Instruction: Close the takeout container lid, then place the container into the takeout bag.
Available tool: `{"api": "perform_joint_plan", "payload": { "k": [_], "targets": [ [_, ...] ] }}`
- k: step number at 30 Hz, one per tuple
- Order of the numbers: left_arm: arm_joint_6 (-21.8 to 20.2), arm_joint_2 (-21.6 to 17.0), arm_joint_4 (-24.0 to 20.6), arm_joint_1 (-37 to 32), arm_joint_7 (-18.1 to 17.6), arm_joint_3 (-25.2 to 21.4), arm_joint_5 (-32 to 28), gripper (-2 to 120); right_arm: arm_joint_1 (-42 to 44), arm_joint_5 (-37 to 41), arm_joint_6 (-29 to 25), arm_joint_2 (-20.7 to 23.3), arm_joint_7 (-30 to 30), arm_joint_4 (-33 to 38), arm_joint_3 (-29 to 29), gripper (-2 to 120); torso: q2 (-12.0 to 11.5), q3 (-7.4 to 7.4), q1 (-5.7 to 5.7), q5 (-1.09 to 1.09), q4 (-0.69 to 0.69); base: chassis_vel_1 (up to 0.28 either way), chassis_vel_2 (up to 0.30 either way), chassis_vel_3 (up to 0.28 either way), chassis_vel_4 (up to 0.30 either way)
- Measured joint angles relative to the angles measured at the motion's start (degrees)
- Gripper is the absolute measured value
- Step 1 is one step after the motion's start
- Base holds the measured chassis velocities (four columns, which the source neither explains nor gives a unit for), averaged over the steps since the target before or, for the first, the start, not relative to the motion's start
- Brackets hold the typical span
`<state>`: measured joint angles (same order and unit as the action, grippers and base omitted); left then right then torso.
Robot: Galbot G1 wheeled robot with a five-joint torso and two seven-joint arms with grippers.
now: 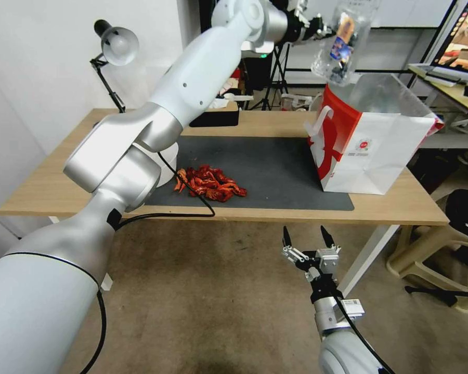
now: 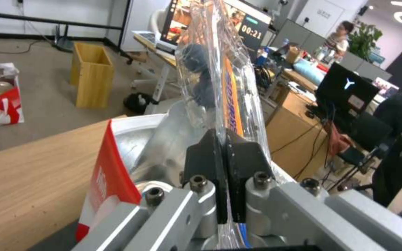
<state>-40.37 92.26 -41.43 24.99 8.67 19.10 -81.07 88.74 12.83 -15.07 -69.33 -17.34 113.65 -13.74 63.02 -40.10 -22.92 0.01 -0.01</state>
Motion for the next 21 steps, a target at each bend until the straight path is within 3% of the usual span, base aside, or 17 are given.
{"api": "perform_joint_plan", "payload": {
  "k": [21],
  "targets": [
    [3.5,-0.1,-0.8,-0.8,4.6,5.7,0.1,0,1.2,-1.5,-0.1,-2.3,0.4,0.2,-0.2,100,0.0,0.00,0.00,-0.01,0.01,0.000,0.000,0.000,0.000]
  ]
}}
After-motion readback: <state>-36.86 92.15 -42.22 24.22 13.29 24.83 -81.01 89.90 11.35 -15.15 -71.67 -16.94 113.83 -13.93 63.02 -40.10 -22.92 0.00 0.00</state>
